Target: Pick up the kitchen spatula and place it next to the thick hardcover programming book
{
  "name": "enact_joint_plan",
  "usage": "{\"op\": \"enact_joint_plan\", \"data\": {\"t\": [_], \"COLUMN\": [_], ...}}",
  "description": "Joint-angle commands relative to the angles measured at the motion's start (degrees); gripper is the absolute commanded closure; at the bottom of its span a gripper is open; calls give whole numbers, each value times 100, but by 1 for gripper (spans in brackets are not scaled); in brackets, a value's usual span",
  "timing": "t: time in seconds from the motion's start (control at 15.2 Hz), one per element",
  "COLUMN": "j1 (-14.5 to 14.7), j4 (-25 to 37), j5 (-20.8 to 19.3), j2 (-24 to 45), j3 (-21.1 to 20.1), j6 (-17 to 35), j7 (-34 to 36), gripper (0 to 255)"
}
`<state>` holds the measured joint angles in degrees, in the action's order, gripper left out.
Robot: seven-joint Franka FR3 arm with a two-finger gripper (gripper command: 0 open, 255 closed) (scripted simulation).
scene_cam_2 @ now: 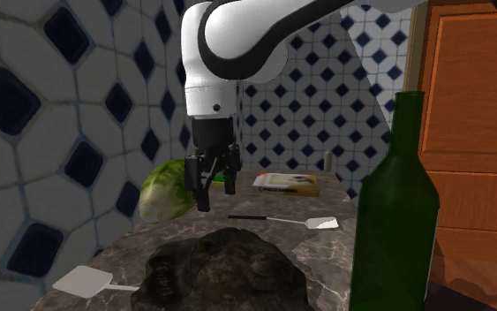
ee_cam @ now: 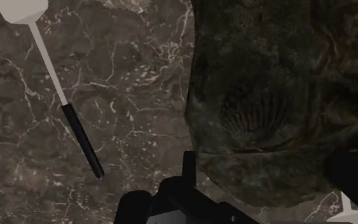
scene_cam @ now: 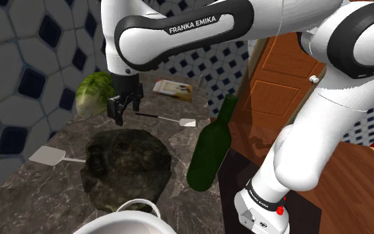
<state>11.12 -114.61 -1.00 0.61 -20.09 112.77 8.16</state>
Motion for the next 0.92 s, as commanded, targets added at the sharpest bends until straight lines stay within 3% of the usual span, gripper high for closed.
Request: {"op": "enact_joint_plan", "data": {"t": [0.0,0.86], "j1": [100,1161], "j4": [351,2753], "j5": [-143,-1133], "j2": [414,2969], "j3": [-95,-385], "j6": [25,-129], "j7": [37,179], "gripper": [0,0]}}
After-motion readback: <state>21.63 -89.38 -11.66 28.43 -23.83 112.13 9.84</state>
